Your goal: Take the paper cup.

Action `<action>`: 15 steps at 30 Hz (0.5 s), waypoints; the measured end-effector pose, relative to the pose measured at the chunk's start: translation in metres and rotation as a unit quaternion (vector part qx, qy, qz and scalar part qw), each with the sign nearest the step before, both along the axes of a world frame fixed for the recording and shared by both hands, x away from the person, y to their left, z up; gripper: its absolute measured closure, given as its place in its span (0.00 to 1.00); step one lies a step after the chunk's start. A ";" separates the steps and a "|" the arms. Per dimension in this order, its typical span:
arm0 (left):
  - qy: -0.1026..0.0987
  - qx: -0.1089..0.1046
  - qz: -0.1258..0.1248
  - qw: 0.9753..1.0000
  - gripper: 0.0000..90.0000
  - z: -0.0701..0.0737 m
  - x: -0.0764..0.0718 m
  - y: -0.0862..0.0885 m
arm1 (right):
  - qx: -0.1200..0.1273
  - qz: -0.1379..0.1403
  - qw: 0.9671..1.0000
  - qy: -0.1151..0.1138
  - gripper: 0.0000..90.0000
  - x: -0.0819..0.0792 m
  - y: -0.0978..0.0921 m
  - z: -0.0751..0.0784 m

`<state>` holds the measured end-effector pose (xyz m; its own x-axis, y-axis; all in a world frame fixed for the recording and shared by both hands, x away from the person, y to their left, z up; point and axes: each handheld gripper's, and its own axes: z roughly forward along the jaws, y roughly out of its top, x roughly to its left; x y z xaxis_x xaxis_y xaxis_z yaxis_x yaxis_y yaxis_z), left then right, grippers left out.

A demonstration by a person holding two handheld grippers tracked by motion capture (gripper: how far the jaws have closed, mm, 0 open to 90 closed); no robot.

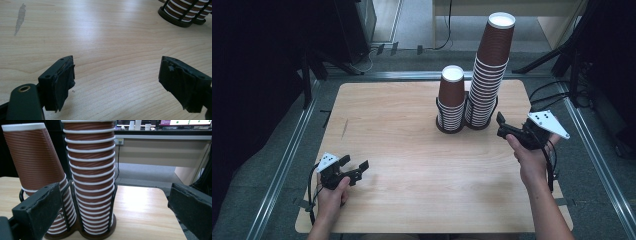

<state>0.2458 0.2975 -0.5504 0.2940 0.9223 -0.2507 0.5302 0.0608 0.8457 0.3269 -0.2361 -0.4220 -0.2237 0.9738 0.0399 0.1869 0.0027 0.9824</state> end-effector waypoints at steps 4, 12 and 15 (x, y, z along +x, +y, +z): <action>-0.001 0.003 0.004 1.000 0.11 0.000 0.000 -0.001 | 0.001 0.000 1.000 -0.004 0.00 0.006 0.005 0.008; -0.003 0.004 0.003 1.000 0.11 0.000 0.000 -0.001 | 0.011 0.010 1.000 -0.008 0.00 0.019 0.014 0.024; -0.003 0.005 0.003 1.000 0.11 0.000 0.000 -0.001 | 0.007 0.011 1.000 -0.011 0.00 0.024 0.018 0.029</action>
